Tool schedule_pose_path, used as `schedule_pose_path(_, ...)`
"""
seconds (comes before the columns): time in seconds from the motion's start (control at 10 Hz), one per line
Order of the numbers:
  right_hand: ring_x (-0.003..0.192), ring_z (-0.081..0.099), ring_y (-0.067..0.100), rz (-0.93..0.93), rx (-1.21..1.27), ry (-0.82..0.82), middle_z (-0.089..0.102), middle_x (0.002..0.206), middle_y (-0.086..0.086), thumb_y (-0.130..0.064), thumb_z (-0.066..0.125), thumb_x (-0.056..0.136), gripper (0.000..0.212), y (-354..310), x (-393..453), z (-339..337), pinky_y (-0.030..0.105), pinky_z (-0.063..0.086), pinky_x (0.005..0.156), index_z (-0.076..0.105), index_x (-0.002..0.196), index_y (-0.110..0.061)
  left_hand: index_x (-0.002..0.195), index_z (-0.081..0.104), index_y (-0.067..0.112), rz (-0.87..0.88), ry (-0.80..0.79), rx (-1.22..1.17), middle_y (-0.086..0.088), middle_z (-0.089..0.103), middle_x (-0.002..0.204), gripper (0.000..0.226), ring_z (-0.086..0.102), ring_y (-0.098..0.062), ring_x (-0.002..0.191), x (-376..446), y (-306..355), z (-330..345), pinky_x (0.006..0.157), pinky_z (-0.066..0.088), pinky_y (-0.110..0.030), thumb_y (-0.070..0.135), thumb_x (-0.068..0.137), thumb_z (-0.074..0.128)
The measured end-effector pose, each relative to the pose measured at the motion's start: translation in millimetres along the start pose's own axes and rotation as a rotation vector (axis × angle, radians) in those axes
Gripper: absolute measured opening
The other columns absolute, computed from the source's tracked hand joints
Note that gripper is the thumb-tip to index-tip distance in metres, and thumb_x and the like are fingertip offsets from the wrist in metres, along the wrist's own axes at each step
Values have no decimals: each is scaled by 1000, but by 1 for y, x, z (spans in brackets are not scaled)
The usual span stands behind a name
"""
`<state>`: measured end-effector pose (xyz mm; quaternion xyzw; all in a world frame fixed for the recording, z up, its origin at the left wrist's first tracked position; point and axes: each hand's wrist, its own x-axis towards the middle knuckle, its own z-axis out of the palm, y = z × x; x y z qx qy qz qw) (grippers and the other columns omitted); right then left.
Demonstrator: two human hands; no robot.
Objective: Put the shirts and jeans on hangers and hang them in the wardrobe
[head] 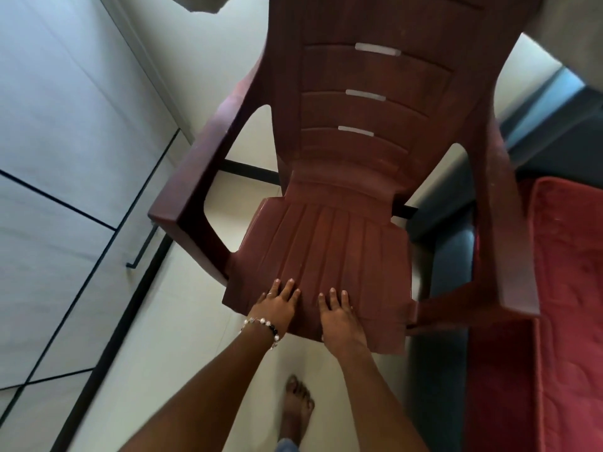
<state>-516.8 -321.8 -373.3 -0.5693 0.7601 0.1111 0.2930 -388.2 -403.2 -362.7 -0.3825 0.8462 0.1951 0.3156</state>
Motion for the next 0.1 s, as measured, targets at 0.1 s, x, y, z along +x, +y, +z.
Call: schedule_pose_path(0.1,124,50,34,-23,58,-11,52,134,15,-21,55,93,41,-7,-19,-31,38,44,99,49,134,-16,132,46,17,40,-24,-19,-12,45,137,46,51,-38,120,-15,0,-15,93,48,-47,15,87,58)
